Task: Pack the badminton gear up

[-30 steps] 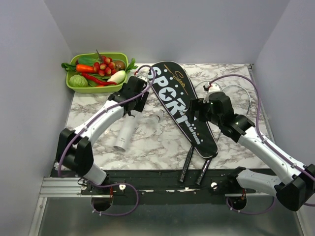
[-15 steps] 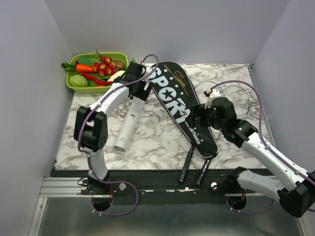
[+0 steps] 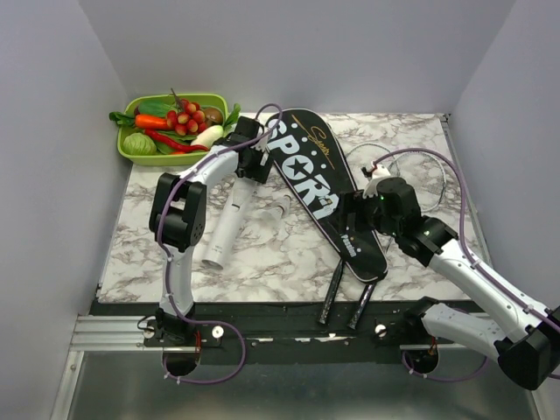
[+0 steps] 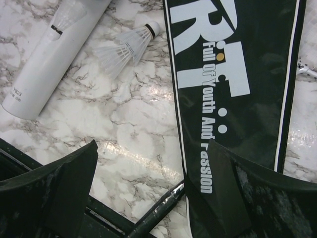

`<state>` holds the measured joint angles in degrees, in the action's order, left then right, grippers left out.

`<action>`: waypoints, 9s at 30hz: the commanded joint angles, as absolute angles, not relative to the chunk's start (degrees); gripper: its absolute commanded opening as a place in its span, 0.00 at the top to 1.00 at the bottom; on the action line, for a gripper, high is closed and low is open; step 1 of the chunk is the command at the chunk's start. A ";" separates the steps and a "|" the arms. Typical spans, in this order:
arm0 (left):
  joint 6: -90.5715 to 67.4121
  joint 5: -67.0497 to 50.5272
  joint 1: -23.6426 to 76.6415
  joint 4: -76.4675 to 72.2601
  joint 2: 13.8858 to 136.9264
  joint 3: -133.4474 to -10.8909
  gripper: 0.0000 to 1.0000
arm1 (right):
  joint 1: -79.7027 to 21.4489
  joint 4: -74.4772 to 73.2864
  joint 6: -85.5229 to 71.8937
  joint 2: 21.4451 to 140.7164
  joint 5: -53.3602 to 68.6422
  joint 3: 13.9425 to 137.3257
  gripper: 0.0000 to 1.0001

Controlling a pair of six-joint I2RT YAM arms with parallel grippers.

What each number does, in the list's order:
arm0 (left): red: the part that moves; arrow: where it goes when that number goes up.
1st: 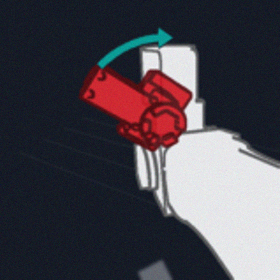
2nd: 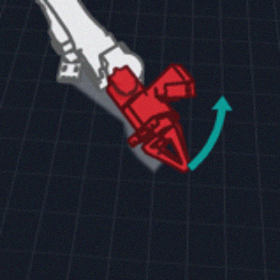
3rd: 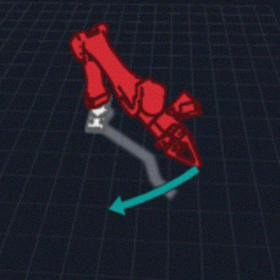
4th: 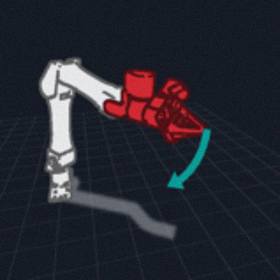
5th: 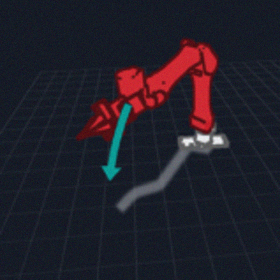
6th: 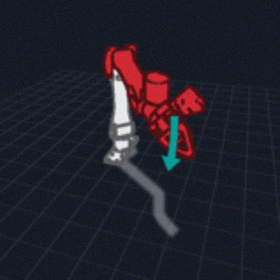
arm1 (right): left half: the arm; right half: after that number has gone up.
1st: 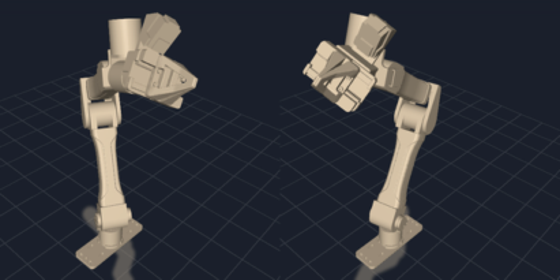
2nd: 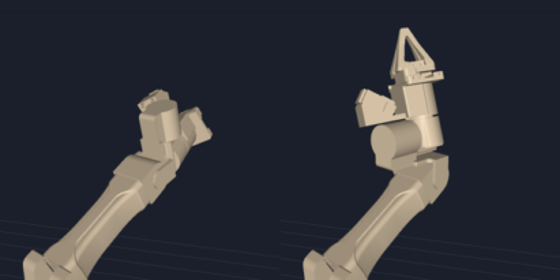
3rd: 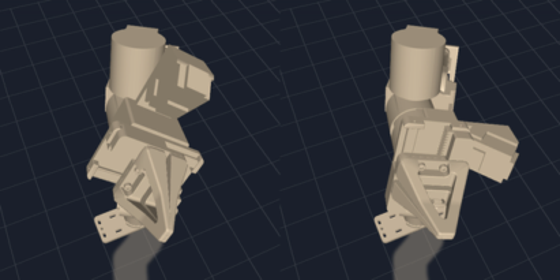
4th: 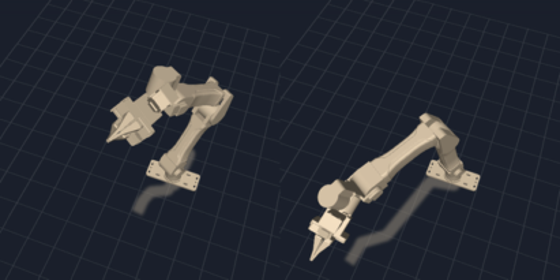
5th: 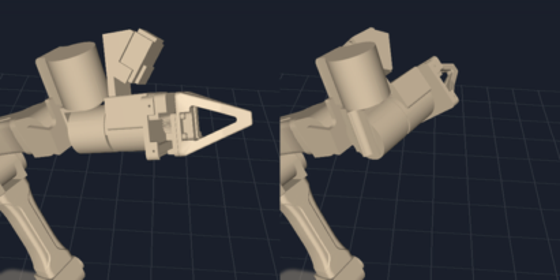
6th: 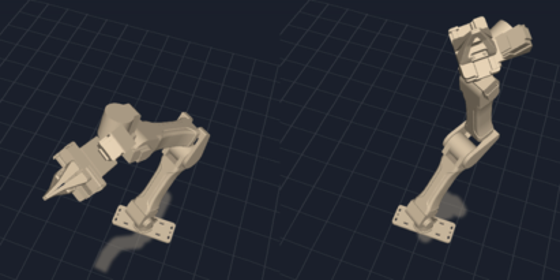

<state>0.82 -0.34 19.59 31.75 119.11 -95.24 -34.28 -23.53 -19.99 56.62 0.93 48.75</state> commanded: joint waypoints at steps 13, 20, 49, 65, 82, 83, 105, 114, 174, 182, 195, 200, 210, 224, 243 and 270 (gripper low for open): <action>-2.02 6.24 22.94 28.29 123.66 -92.99 0.31 | -34.54 -20.22 -23.64 55.02 5.36 42.72 0.00; 1.30 8.87 23.03 26.90 120.33 -89.66 0.83 | -34.54 -20.48 -23.56 54.58 6.59 42.71 0.00; 0.18 6.00 43.66 25.32 69.01 -59.51 1.00 | -34.54 -41.73 -14.86 46.41 21.09 59.15 0.05; 1.67 5.70 63.01 19.43 59.41 -48.52 1.00 | -34.54 -38.59 -16.35 39.03 42.36 52.04 0.08; 1.76 8.00 74.79 13.27 50.72 -40.08 1.00 | -34.63 -32.62 -14.68 46.23 46.75 53.62 0.28; 1.76 8.09 74.88 13.27 50.19 -39.99 1.00 | -34.54 -32.09 -14.85 46.58 47.19 53.18 0.30; 2.02 9.32 75.41 13.27 50.71 -40.34 1.00 | -37.18 -18.90 -22.94 49.83 52.65 48.51 0.51; 1.85 8.88 75.41 12.92 50.54 -39.99 1.00 | -39.46 -17.58 -23.38 51.42 51.24 48.60 0.67; -1.76 14.85 77.96 11.07 43.95 -37.79 1.00 | -29.62 -30.93 -22.50 98.68 -5.00 76.72 0.99; -3.16 15.91 78.05 11.69 43.16 -38.14 1.00 | -29.18 -32.78 -22.94 105.38 -12.03 79.63 0.99; -3.43 14.94 78.05 11.07 41.14 -37.44 1.00 | -28.04 -31.47 -21.97 105.75 -12.31 79.81 0.50; -3.25 13.98 78.05 10.46 38.86 -37.18 1.00 | -28.47 -31.11 -16.54 99.68 -6.00 78.58 0.43; -3.16 15.02 78.13 10.28 33.14 -36.65 1.00 | -37.42 -33.84 -5.28 93.69 -1.85 77.35 0.31; -4.48 15.73 78.13 12.30 31.64 -36.48 1.00 | -49.83 -27.42 -1.76 101.60 -9.58 78.83 0.30; -4.22 15.47 78.49 10.55 31.02 -35.51 1.00 | -55.90 -27.33 -2.90 111.88 -18.01 88.06 0.32; -4.04 16.35 79.54 10.90 30.85 -35.51 1.00 | -56.07 -27.60 -4.48 121.02 -24.34 94.66 0.59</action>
<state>-3.01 14.63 78.70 11.99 31.48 -36.14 -55.66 -27.90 -3.62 119.37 -21.85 92.75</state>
